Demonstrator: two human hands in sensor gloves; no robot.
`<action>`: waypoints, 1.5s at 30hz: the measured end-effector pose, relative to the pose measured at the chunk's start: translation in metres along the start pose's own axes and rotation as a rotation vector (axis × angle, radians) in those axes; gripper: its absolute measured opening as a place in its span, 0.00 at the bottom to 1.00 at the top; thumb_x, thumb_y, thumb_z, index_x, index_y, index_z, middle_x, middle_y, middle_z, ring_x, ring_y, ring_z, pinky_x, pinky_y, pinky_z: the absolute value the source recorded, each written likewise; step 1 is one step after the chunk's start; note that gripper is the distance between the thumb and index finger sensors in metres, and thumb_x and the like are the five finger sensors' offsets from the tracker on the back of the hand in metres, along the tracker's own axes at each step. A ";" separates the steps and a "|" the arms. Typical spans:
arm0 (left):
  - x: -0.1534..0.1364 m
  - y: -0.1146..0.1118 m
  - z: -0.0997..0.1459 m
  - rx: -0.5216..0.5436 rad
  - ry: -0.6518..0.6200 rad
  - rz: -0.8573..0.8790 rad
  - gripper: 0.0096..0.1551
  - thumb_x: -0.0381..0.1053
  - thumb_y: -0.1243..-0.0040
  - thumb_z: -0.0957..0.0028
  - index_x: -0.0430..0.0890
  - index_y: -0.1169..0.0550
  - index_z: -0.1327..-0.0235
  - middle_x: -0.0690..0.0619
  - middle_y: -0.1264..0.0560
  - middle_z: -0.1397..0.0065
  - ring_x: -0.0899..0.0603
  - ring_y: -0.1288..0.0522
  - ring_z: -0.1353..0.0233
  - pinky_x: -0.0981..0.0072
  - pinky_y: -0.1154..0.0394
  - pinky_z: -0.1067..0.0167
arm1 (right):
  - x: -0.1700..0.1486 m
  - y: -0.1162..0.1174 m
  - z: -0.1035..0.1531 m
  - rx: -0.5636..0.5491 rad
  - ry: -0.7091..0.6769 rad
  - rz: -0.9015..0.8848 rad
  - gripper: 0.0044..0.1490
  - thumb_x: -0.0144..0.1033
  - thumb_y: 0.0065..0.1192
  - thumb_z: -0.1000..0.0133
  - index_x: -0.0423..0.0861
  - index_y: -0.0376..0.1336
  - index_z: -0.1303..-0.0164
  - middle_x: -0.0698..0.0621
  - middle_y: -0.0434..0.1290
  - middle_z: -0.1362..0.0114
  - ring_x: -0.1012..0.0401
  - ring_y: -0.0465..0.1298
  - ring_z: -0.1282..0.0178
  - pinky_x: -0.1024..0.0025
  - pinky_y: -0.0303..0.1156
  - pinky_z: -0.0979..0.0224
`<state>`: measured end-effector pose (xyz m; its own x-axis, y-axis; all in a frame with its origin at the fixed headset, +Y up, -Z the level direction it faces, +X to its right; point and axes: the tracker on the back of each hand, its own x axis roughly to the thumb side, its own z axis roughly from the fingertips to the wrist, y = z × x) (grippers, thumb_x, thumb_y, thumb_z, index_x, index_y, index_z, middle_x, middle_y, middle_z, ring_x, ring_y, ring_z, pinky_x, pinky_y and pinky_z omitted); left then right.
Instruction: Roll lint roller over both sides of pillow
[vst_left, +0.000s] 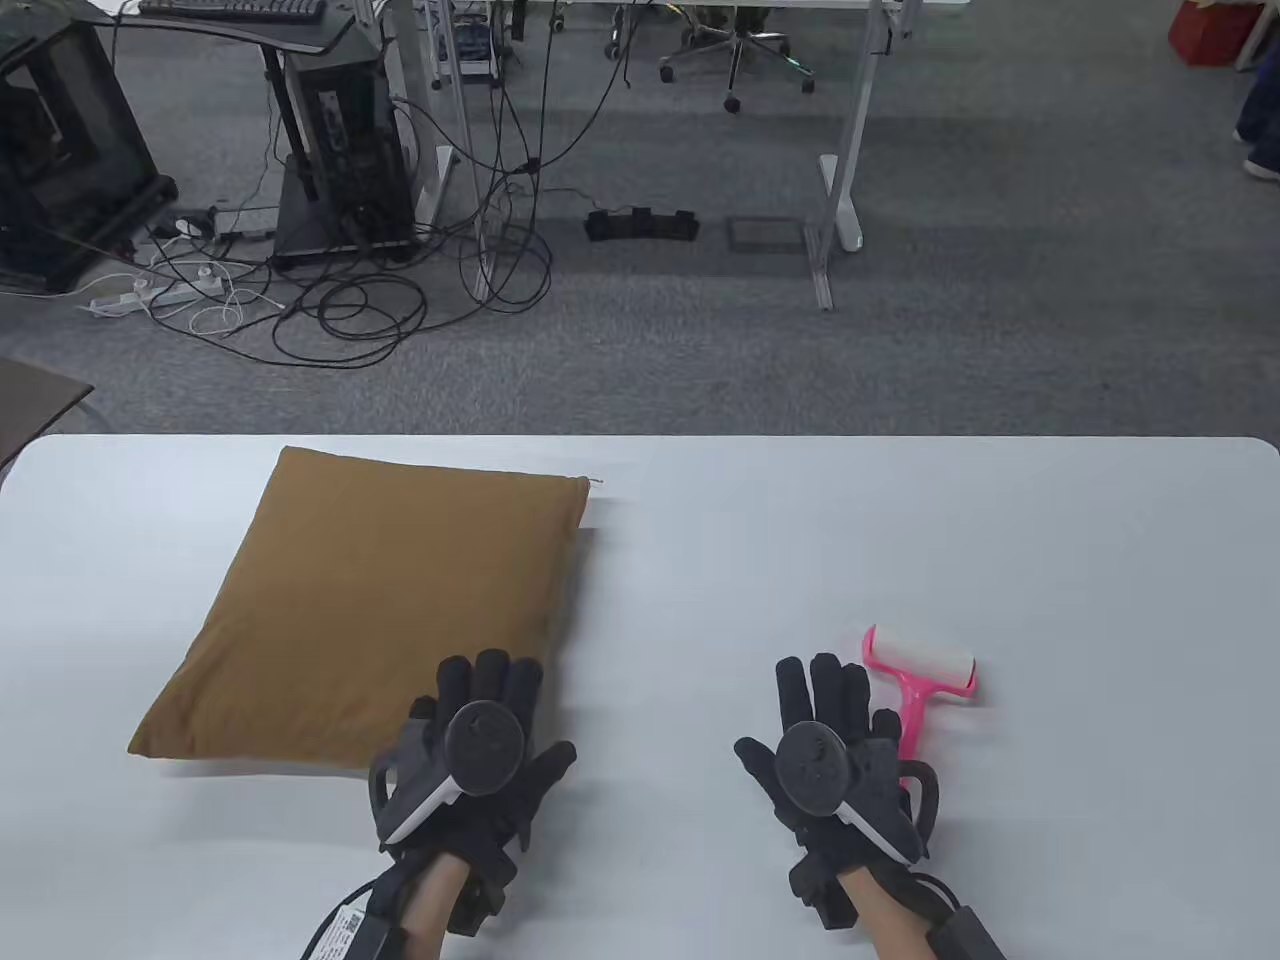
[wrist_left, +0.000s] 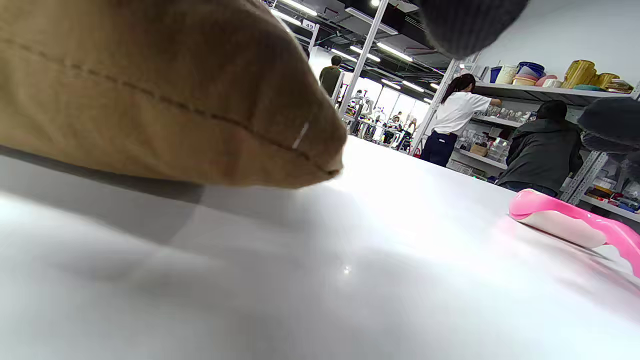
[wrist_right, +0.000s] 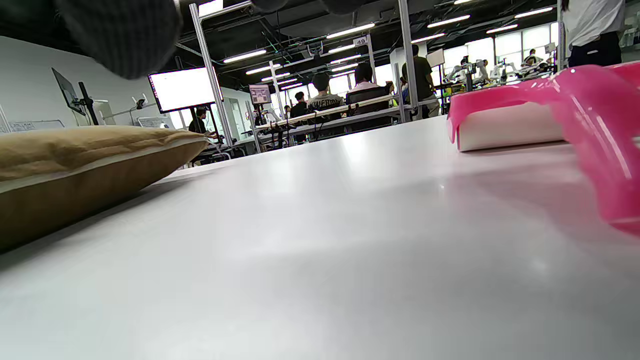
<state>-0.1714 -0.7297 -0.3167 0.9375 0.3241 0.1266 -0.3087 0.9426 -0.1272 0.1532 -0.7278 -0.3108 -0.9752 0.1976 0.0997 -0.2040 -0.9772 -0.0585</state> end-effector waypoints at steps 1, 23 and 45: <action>0.000 0.000 0.000 -0.001 0.001 -0.001 0.53 0.71 0.50 0.48 0.54 0.58 0.20 0.51 0.66 0.16 0.33 0.71 0.20 0.28 0.67 0.31 | 0.000 0.000 0.000 0.003 0.000 -0.002 0.53 0.63 0.47 0.39 0.48 0.34 0.15 0.34 0.36 0.11 0.34 0.41 0.17 0.24 0.47 0.30; -0.106 0.039 0.025 0.345 0.540 0.231 0.58 0.69 0.45 0.48 0.36 0.53 0.21 0.34 0.58 0.18 0.24 0.62 0.21 0.27 0.61 0.32 | -0.012 -0.002 0.000 0.006 0.046 -0.061 0.52 0.61 0.47 0.38 0.49 0.31 0.16 0.32 0.36 0.12 0.33 0.43 0.17 0.24 0.48 0.30; -0.230 0.039 0.051 0.578 0.770 0.869 0.57 0.41 0.28 0.54 0.42 0.53 0.23 0.29 0.29 0.35 0.39 0.15 0.53 0.50 0.19 0.60 | -0.026 -0.002 -0.004 0.034 0.098 -0.134 0.51 0.60 0.47 0.37 0.48 0.31 0.16 0.31 0.37 0.12 0.32 0.48 0.18 0.26 0.52 0.30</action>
<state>-0.4072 -0.7629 -0.3010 0.1872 0.8962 -0.4023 -0.7021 0.4085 0.5833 0.1789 -0.7310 -0.3172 -0.9436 0.3311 0.0072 -0.3312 -0.9434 -0.0172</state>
